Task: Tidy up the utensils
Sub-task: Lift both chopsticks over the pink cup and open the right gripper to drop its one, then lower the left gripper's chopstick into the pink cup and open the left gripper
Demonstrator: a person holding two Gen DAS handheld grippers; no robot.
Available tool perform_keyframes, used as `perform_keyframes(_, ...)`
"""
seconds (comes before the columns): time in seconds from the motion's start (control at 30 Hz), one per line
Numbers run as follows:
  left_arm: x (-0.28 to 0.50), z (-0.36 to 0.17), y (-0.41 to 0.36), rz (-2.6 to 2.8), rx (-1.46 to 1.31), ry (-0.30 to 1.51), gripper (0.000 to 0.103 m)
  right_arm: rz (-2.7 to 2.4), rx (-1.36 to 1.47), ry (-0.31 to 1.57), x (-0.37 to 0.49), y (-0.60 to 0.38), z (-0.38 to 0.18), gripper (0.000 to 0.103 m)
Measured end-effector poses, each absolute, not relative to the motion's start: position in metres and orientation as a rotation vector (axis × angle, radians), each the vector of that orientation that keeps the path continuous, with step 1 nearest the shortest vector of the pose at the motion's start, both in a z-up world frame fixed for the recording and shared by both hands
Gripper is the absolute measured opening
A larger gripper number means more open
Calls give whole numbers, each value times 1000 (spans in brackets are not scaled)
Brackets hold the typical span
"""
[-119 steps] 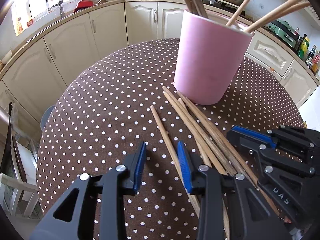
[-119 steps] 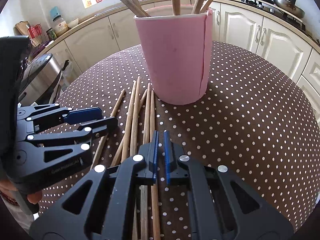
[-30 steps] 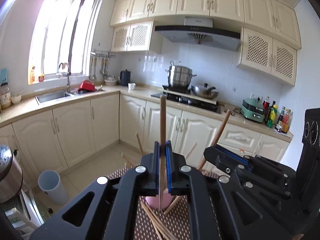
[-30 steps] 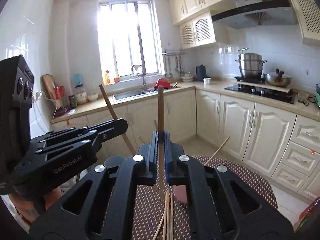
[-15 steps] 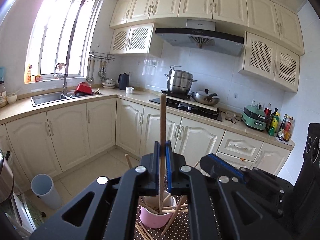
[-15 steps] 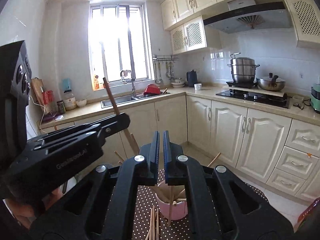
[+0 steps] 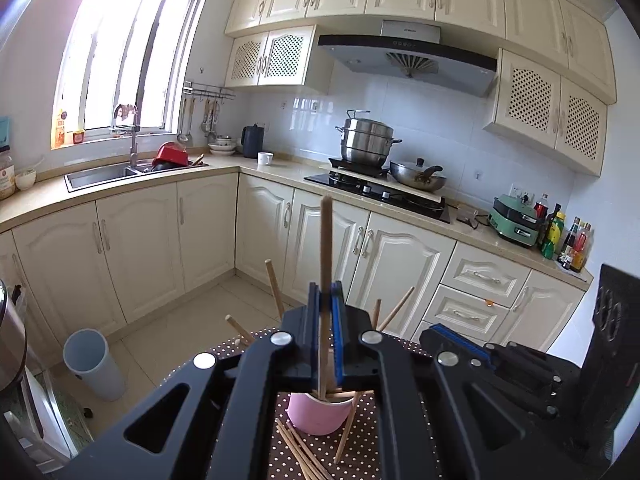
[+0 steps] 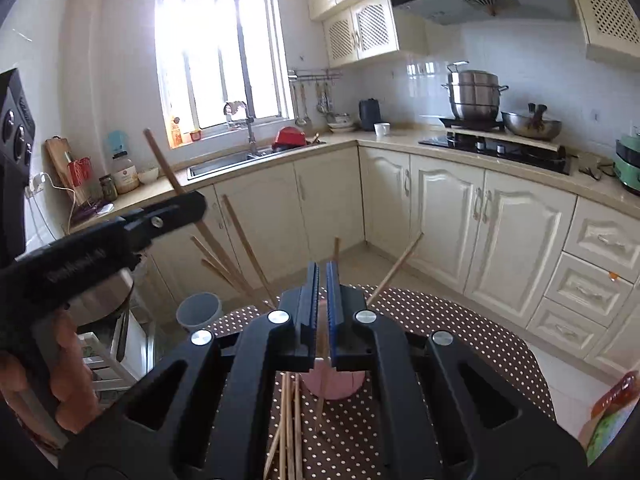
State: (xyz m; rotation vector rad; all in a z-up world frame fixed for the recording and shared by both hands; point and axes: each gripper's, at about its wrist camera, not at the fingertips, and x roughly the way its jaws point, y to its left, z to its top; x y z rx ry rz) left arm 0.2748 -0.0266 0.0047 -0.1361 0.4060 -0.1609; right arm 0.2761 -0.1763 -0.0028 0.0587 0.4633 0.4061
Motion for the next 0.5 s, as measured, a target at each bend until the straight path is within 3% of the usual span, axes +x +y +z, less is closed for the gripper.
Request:
perform_keyframes(0.1,276,4,-26,-164,-140,411,6,400,49,501,286,-178,-7,6)
perform_keyframes(0.17,277,3,-27,-169,-144,417,6,385,40,521,293,-175,-8,12)
perform_keyframes(0.2,277,3,-28,-172,-141,420,6,386,44,537,297,-174,-10,26)
perform_keyframes(0.23,278,2,-28,-173,-136,422,6,389,54,546,301,-172,-10,49)
perform_keyframes(0.27,278,2,-29,-174,-132,422,6,384,59,549,304,-171,-11,53)
perform_keyframes(0.4,283,-1,-29,-176,-119,426,6,372,41,565,313,-162,-12,51)
perform_keyframes(0.5,287,-3,-28,-180,-122,433,6,372,32,593,324,-157,-16,37)
